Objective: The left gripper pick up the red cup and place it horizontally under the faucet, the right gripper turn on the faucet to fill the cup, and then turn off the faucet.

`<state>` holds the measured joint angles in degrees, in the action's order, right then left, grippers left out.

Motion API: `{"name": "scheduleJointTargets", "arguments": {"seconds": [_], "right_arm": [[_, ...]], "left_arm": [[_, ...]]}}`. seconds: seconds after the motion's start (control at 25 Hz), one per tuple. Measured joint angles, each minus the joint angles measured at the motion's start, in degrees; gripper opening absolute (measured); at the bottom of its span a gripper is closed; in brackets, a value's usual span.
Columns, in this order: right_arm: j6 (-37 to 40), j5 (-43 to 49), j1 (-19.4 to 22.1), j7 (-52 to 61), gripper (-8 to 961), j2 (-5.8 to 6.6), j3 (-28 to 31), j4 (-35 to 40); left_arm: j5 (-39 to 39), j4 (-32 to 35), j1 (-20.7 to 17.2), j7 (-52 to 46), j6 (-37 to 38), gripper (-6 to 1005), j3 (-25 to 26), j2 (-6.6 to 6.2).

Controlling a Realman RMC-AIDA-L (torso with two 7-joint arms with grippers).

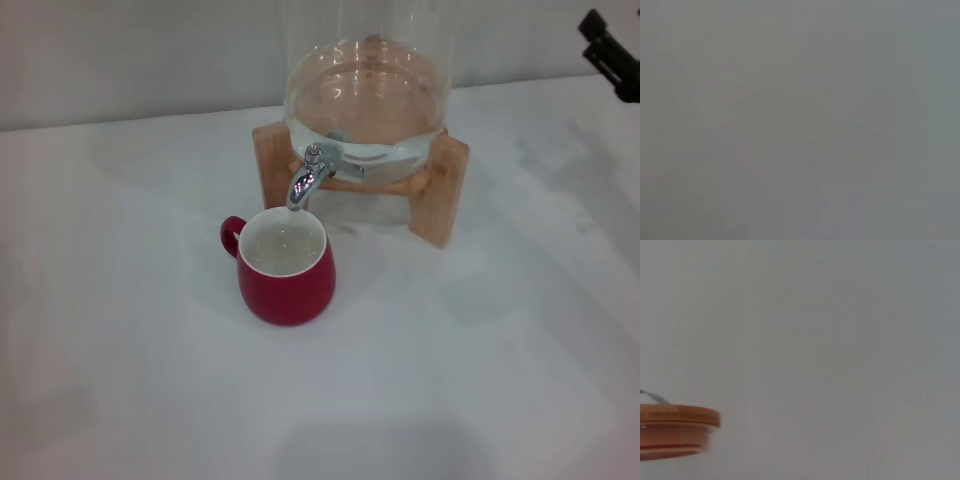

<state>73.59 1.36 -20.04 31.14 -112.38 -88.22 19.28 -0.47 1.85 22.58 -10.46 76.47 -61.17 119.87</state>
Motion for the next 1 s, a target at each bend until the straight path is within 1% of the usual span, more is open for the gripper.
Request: {"name": "scheduleJointTargets", "arguments": {"seconds": [0.16, 0.24, 0.4, 0.56, 0.76, 1.0], "right_arm": [[-0.2, 0.0, 0.6, -3.8, 870, -1.43, 5.5, -0.1], [-0.2, 0.1, 0.8, -4.5, 870, -1.70, 6.7, -0.1], [-0.6, -0.1, 0.9, -6.6, 870, -1.77, 8.0, -0.1], [-0.9, 0.0, 0.9, -11.9, 870, -2.57, 9.6, -0.1], [-1.6, -0.4, 0.9, -16.0, 870, -2.67, 9.9, -0.1], [-2.4, -0.8, 1.0, -16.6, 870, -2.67, 10.4, -0.1]], "left_arm": [[0.3, 0.0, 0.0, 0.0, 0.4, 515, -0.1, -0.04], [0.5, 0.0, 0.0, 0.0, 0.5, 515, -0.1, -0.05], [0.6, 0.0, 0.0, 0.0, 0.8, 515, -0.1, -0.07], [0.7, 0.0, 0.0, 0.0, 1.5, 515, -0.1, -0.08], [0.7, 0.1, 0.0, 0.0, 2.3, 515, -0.1, -0.08], [0.7, -0.1, -0.1, 0.0, 2.6, 515, -0.1, -0.05]]}}
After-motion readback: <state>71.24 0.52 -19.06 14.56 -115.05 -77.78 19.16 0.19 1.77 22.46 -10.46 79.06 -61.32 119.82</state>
